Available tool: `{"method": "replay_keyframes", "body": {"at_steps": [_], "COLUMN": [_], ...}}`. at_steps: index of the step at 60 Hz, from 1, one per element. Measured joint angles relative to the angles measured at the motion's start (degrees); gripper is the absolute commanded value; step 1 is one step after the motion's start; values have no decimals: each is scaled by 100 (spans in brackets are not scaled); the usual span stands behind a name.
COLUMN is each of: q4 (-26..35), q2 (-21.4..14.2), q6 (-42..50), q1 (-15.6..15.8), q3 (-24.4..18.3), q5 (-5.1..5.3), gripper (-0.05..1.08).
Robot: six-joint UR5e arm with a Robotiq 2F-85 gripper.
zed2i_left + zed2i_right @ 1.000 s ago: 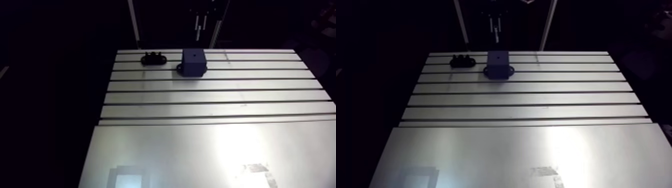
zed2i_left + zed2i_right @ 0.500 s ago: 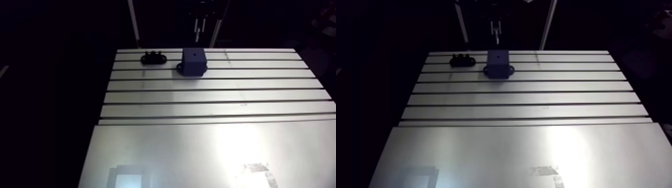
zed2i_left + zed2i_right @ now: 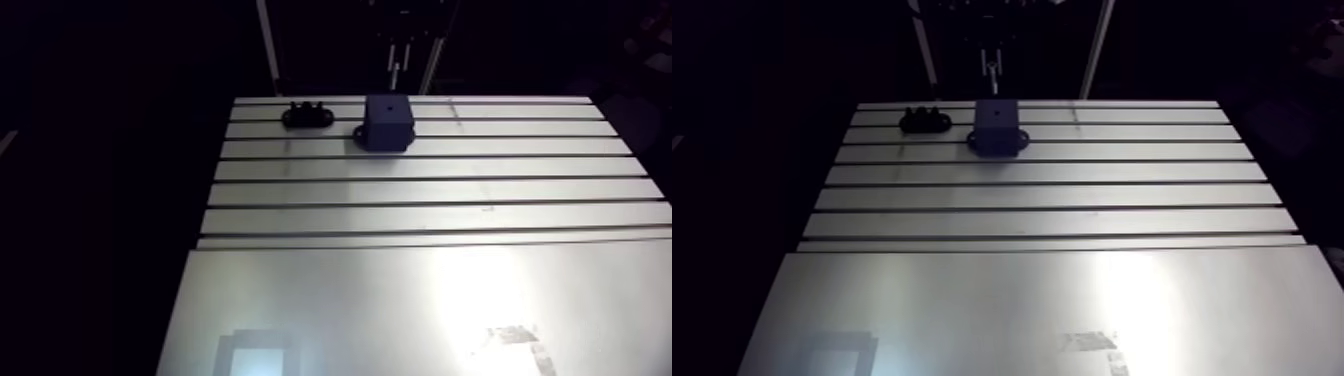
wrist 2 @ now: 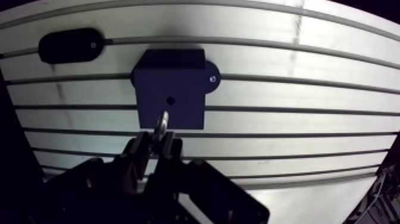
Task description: Pick up the M10 bolt and insert it into the hole until fully seated.
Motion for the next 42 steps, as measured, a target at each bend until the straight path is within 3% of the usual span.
{"method": "replay_keyframes", "body": {"at_steps": [42], "q4": [-195], "q2": [61], "q6": [-7], "q1": [-34], "q3": [137], "q5": [-3], "gripper": [108]}}
